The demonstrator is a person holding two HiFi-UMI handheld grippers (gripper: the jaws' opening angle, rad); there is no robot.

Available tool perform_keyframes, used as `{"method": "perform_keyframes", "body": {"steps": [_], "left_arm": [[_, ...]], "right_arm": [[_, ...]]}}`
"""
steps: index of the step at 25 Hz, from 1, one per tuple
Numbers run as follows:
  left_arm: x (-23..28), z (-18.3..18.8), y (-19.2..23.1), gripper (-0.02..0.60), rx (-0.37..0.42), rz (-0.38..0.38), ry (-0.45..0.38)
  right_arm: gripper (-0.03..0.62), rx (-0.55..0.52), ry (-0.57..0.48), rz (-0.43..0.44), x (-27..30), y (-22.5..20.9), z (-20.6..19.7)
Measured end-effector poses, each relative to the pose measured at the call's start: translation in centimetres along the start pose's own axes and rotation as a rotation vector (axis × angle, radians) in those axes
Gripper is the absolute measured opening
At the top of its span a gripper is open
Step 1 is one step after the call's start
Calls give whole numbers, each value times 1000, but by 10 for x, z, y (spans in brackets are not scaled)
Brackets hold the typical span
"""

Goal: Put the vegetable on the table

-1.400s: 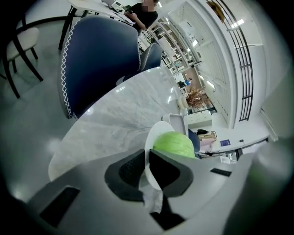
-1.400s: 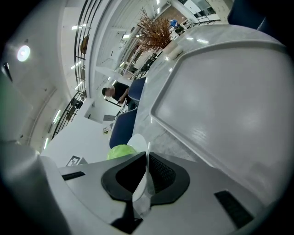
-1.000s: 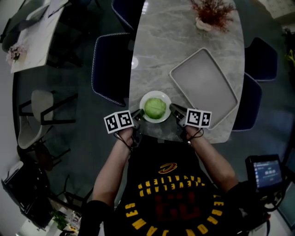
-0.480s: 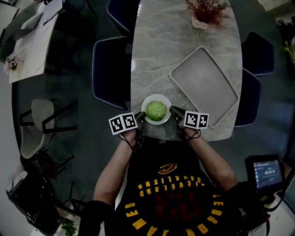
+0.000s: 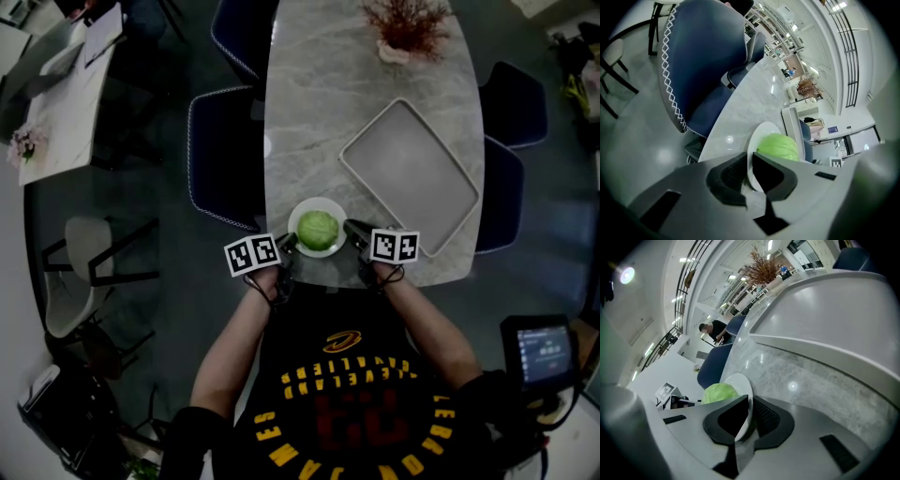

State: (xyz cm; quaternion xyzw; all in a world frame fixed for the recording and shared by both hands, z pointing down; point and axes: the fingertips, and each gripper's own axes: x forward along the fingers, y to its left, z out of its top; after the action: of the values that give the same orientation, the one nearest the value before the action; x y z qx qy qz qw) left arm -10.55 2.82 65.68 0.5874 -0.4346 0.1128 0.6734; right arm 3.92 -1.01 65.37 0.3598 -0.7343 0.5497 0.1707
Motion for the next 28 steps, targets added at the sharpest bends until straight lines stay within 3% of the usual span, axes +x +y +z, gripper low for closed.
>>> {"method": "perform_keyframes", "body": {"steps": [7,11,15,19,23,28], "left_arm": [[-12,8,1,35,139,62,-26],[-29,21,-1,35,142,48,-91],[-46,35,-18,35,180,17,-165],[-65,45,-57,35,302,-22,-226],[-79,48,-111,35,480,-77,-282],[-104,58,-178,35,692,-137,-427]], "right_arm": [[34,-119,50,-89,-6,-2,4],[34,-127,9,-140,-22,-11,18],[34,-148,-60,-125,-39,-3,39],[34,-240,-132,-56,-60,32,57],[34,-331,-214,32,-83,82,76],[35,-461,-320,135,-110,139,100]]}}
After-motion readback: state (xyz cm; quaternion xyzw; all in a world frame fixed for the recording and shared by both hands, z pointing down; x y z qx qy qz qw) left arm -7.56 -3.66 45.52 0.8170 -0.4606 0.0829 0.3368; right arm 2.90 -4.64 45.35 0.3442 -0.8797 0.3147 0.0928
